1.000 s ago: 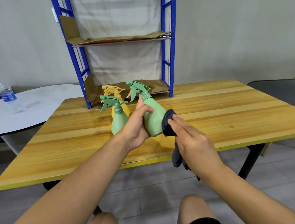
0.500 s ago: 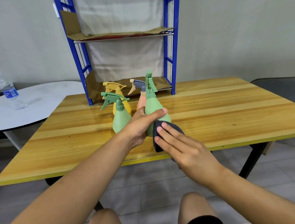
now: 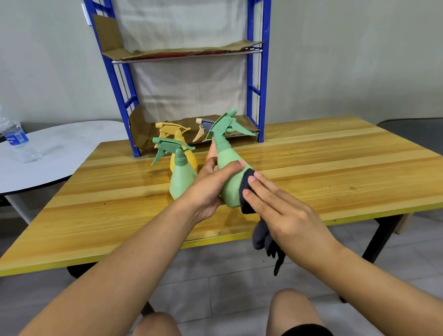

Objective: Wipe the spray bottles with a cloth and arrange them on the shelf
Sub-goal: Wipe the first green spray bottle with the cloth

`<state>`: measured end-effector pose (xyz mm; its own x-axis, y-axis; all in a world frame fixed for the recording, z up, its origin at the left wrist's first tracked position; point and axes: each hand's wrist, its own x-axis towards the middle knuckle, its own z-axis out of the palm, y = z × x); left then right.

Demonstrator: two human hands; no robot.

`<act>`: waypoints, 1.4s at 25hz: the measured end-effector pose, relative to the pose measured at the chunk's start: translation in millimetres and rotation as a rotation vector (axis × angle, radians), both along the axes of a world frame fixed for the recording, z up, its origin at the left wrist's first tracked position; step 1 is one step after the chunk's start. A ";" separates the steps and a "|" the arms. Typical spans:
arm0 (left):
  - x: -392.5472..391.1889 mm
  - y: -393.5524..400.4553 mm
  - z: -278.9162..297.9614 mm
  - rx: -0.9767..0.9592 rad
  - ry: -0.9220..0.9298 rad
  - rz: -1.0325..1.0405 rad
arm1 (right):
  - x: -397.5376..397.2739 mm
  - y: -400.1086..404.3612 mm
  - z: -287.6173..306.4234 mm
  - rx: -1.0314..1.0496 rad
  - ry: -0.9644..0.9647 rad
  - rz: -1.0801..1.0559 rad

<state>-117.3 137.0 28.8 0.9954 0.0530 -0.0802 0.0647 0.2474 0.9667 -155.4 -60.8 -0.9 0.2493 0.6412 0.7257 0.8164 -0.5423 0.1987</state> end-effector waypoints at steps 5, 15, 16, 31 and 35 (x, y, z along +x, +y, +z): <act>2.0 -1.3 -3.0 -0.042 -0.053 -0.053 | 1.3 2.0 -1.7 -0.059 0.017 0.024; -2.3 -0.3 -1.5 0.046 -0.003 0.001 | -0.8 2.0 -11.6 -0.059 -0.037 -0.011; -2.1 -1.6 -0.9 0.059 -0.001 0.004 | -2.3 4.7 -13.5 -0.093 -0.078 -0.006; -0.8 2.3 -7.3 0.121 0.023 0.025 | 23.8 -7.7 -9.2 -0.273 -0.222 0.202; 1.4 -1.1 -10.6 0.076 -0.022 0.063 | 19.2 -3.2 -15.6 -0.231 -0.172 0.206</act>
<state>-115.9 135.9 18.2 0.9914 0.1202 -0.0518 0.0300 0.1761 0.9839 -136.2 -64.0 -16.4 -0.0155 0.8174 0.5758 0.8481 -0.2942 0.4406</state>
